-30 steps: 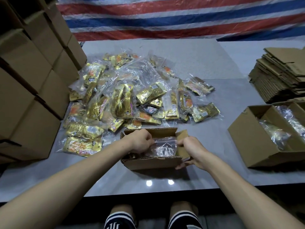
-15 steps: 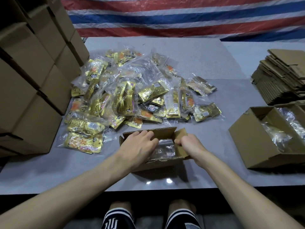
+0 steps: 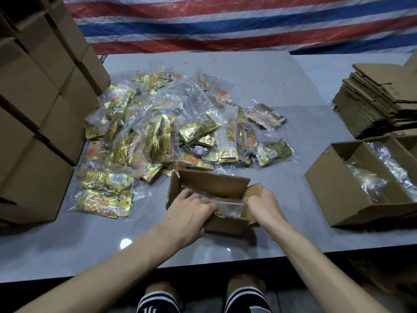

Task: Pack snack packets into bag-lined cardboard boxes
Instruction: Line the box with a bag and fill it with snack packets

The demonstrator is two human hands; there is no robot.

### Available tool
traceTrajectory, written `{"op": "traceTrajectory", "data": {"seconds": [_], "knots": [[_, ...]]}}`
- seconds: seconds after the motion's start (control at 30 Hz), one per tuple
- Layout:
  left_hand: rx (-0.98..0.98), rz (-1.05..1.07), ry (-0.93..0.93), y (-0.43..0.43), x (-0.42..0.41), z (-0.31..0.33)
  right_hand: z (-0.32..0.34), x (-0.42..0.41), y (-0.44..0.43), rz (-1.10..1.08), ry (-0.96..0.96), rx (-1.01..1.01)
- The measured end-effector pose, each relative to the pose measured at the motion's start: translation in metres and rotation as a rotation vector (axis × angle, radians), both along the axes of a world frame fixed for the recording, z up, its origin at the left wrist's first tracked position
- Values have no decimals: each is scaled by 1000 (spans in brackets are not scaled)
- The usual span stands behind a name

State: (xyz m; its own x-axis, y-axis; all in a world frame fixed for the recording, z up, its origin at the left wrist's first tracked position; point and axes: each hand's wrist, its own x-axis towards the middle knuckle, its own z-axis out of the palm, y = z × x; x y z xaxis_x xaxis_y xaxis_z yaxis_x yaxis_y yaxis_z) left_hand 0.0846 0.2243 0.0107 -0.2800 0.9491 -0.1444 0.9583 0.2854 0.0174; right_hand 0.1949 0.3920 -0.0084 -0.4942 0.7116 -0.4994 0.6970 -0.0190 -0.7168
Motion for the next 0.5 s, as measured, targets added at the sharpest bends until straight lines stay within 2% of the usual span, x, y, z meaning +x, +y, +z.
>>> {"op": "traceTrajectory", "data": {"seconds": [0.07, 0.13, 0.2, 0.27, 0.3, 0.37, 0.43, 0.5], "knots": [[170, 39, 12, 9, 5, 2, -2, 13, 5, -109, 43, -35], [419, 181, -46, 16, 15, -1, -4, 24, 7, -220, 108, -51], [700, 411, -181, 25, 30, -6, -7, 32, 6, -300, 153, -50], [864, 687, -426, 36, 42, -5, -8, 34, 2, -333, 195, -90], [858, 814, -574, 42, 45, -6, -8, 34, 0, -346, 206, -118], [692, 957, -774, 55, 45, -9, -6, 34, 1, -360, 209, -159], [518, 928, -860, 63, 43, -11, -3, 35, 6, -338, 231, -211], [467, 847, -897, 70, 39, -14, 1, 37, 13, -329, 240, -209]]}}
